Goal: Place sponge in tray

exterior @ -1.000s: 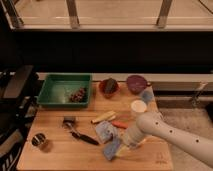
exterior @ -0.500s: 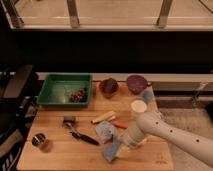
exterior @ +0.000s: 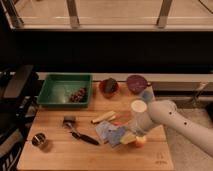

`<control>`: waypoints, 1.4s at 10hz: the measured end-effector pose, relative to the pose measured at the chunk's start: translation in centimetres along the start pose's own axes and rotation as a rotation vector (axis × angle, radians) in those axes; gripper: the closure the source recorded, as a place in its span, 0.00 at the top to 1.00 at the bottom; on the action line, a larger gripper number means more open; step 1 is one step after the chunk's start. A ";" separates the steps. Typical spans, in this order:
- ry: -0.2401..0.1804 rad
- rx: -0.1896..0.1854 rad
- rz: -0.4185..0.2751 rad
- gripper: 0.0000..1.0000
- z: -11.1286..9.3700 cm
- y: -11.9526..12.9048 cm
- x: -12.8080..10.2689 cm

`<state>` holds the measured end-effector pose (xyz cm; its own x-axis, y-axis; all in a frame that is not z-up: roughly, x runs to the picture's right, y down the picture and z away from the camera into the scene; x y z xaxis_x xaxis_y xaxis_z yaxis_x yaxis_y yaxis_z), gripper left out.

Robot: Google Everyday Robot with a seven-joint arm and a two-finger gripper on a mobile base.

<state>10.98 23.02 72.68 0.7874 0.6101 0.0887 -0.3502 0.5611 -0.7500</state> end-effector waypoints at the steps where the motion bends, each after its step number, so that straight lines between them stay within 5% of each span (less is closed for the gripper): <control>1: -0.013 0.013 0.011 0.05 -0.7 -1.1 -0.5; 8: -0.071 0.073 -0.001 0.05 -3.3 -8.9 -5.9; 14: -0.144 0.062 -0.063 0.05 -1.3 -14.0 -13.4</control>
<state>5.98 6.27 81.13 0.7292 0.6441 0.2309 -0.3364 0.6313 -0.6988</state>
